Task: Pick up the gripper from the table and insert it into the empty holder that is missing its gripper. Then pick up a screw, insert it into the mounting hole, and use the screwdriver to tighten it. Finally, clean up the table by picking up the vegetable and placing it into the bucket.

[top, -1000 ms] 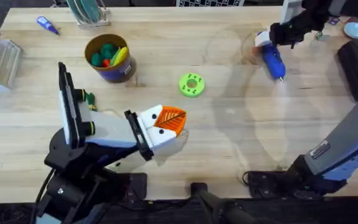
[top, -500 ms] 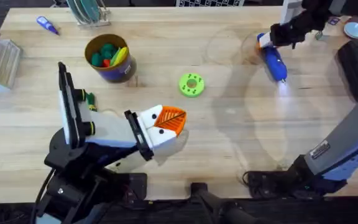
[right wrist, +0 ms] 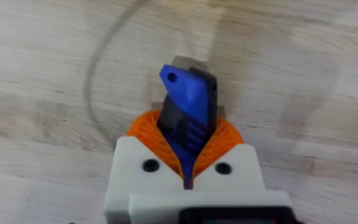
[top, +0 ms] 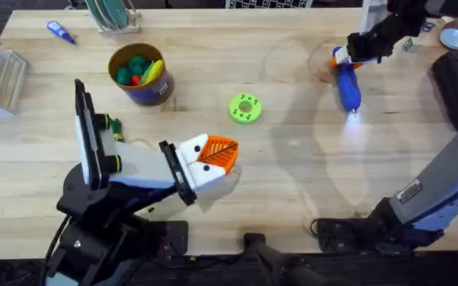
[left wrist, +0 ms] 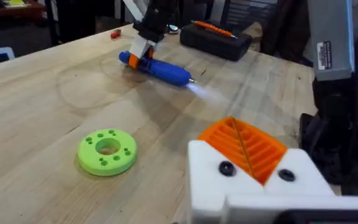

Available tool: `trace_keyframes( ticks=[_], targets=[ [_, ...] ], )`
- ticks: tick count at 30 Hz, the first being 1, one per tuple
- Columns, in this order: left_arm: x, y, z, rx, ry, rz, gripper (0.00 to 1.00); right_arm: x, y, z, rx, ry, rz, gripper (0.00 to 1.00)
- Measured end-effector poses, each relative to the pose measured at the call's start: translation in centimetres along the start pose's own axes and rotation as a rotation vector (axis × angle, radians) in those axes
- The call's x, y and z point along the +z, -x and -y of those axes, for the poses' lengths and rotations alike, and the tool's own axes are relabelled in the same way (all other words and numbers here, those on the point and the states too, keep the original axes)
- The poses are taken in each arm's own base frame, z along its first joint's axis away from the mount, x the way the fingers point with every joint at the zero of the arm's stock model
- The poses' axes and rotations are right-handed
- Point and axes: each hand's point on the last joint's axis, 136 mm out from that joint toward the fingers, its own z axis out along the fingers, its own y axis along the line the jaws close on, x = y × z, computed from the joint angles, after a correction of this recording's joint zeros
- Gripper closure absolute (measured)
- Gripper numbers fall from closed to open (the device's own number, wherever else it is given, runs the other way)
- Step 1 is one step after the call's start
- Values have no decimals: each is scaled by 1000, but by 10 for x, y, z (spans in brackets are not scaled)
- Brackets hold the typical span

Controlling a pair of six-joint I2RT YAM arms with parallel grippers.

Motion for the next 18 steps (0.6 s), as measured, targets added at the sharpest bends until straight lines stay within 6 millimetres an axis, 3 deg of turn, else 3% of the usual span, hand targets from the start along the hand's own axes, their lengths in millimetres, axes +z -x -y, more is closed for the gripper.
trace_keyframes(
  ticks=[12, 18],
  targets=[
    [0, 0, 0, 0, 0, 0, 995, -30, -5, -6, 1, 2, -6, 977],
    [0, 0, 0, 0, 0, 0, 995, -65, -6, -11, -2, -5, 19, 977]
  ],
)
